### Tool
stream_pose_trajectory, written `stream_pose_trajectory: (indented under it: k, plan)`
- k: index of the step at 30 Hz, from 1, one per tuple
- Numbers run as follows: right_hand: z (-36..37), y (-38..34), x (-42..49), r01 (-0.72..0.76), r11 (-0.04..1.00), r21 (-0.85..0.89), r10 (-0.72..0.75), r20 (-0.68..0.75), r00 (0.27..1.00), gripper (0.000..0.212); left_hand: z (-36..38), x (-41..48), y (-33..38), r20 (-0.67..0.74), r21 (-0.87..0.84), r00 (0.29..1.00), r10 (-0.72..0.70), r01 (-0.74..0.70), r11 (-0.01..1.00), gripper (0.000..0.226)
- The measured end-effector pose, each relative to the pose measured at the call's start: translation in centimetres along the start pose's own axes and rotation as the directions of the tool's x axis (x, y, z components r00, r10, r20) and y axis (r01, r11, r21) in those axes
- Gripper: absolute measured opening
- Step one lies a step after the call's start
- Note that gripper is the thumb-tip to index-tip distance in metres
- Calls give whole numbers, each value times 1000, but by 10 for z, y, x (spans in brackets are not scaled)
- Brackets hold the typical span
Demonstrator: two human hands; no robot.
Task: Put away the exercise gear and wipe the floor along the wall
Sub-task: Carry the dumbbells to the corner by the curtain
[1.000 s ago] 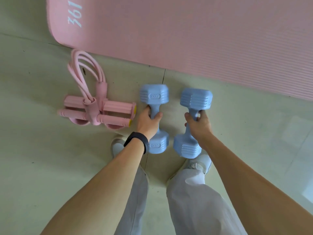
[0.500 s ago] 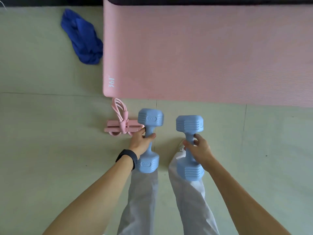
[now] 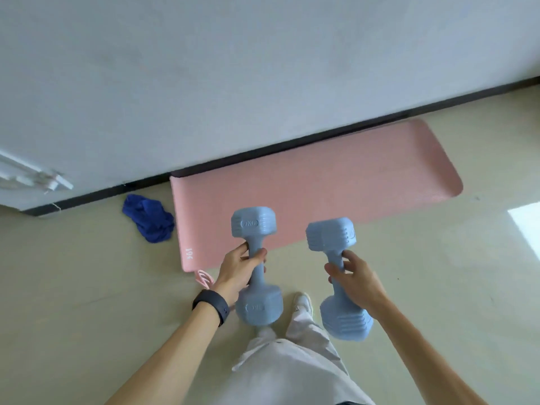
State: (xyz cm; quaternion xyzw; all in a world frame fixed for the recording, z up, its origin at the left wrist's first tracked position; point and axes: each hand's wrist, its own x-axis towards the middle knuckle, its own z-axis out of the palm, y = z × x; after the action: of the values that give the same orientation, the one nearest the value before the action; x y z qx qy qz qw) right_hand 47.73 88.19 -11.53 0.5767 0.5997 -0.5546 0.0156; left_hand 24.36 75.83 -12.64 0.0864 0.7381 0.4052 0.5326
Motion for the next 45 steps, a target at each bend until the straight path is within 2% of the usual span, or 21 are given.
stream_pose_trajectory:
  k: [6, 11, 15, 19, 24, 31, 38, 45]
  plan:
    - [-63, 5, -79, 47, 992, 116, -18, -234, 972, 4, 45, -28, 84, 231, 107, 956, 181, -210, 972, 14]
    - [-126, 22, -128, 121, 959, 256, 10, -457, 889, 8, 129, -47, 141, 404, 201, 871, 280, -383, 902, 6]
    - [-187, 45, -154, 182, 921, 344, 63, -594, 802, 13, 221, -64, 174, 538, 222, 799, 268, -441, 870, 9]
    - [-260, 78, -168, 207, 900, 385, 126, -682, 721, 10, 318, -75, 198, 636, 238, 738, 224, -464, 853, 12]
    - [-371, 120, -167, 239, 884, 401, 158, -738, 656, 12, 450, -88, 235, 682, 230, 695, 229, -501, 835, 13]
    - [-510, 157, -155, 284, 870, 402, 157, -774, 614, 9, 591, -88, 288, 709, 190, 666, 233, -499, 846, 25]
    - [-634, 179, -95, 291, 869, 400, 171, -795, 583, 8, 711, -39, 355, 733, 188, 637, 237, -526, 830, 20]
    - [-796, 175, -13, 325, 862, 390, 180, -833, 523, 6, 860, 22, 446, 749, 173, 611, 256, -553, 815, 5]
